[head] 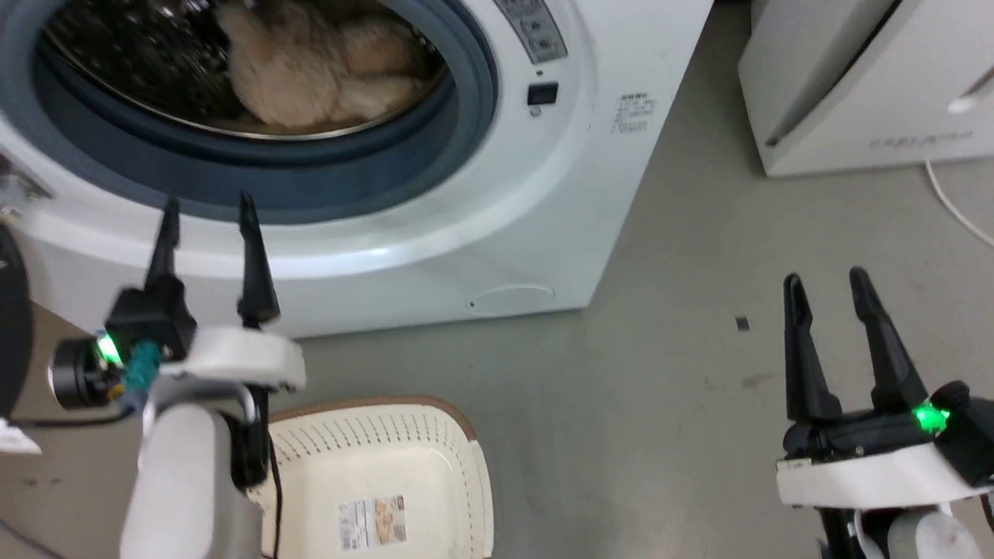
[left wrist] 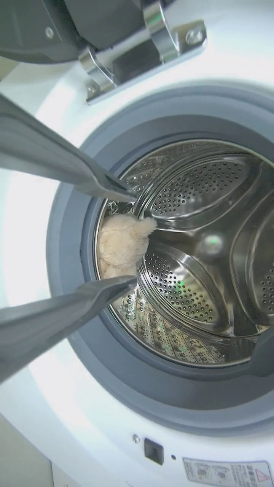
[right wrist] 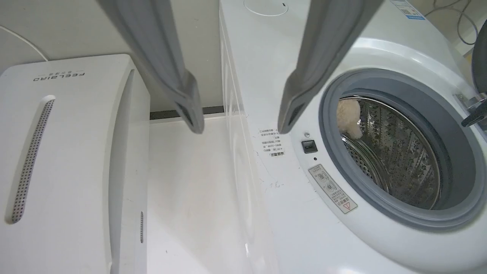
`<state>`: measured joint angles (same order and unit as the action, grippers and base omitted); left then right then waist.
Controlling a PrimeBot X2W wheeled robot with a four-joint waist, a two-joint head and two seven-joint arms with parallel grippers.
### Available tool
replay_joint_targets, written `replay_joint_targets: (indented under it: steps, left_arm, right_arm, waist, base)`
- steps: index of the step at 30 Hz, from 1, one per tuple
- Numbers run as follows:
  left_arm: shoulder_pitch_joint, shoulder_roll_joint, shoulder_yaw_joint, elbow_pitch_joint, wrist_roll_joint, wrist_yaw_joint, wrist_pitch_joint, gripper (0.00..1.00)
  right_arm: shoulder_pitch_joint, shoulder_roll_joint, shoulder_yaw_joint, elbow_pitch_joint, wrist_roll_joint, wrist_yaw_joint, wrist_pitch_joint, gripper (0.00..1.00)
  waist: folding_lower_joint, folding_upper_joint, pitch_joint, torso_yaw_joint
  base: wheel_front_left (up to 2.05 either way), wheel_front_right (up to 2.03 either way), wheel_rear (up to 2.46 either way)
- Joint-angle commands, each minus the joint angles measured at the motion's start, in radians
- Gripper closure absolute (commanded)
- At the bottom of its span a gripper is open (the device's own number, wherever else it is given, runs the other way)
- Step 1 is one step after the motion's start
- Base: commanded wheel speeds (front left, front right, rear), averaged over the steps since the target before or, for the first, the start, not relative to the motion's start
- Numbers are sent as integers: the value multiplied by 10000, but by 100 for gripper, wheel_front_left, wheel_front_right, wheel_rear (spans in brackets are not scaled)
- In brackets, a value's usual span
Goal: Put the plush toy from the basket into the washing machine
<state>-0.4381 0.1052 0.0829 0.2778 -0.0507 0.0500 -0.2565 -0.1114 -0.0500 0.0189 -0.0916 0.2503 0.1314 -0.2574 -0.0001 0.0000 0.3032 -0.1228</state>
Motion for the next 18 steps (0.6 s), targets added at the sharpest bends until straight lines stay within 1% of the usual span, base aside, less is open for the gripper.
replay_joint_targets:
  steps: [1, 10, 18]
  left_arm:
    - [428, -79, -49, -164, 67, -16, -53, 0]
    - [2424, -342, -277, -400, 70, -138, -53, 0]
    - [3567, -424, -424, -387, 90, -220, -53, 0]
  right_arm:
    - [247, -2, -21, 80, -109, -7, -44, 0]
    - [1311, -2, -61, 351, -337, -7, -44, 0]
    - [2049, -2, -118, 563, -435, -7, -44, 0]
  waist:
    - [1, 0, -731, 330]
    - [1, 0, -2128, 737]
    - [1, 0, -2891, 988]
  base:
    - [0, 0, 0]
    - [0, 0, 0]
    - [0, 0, 0]
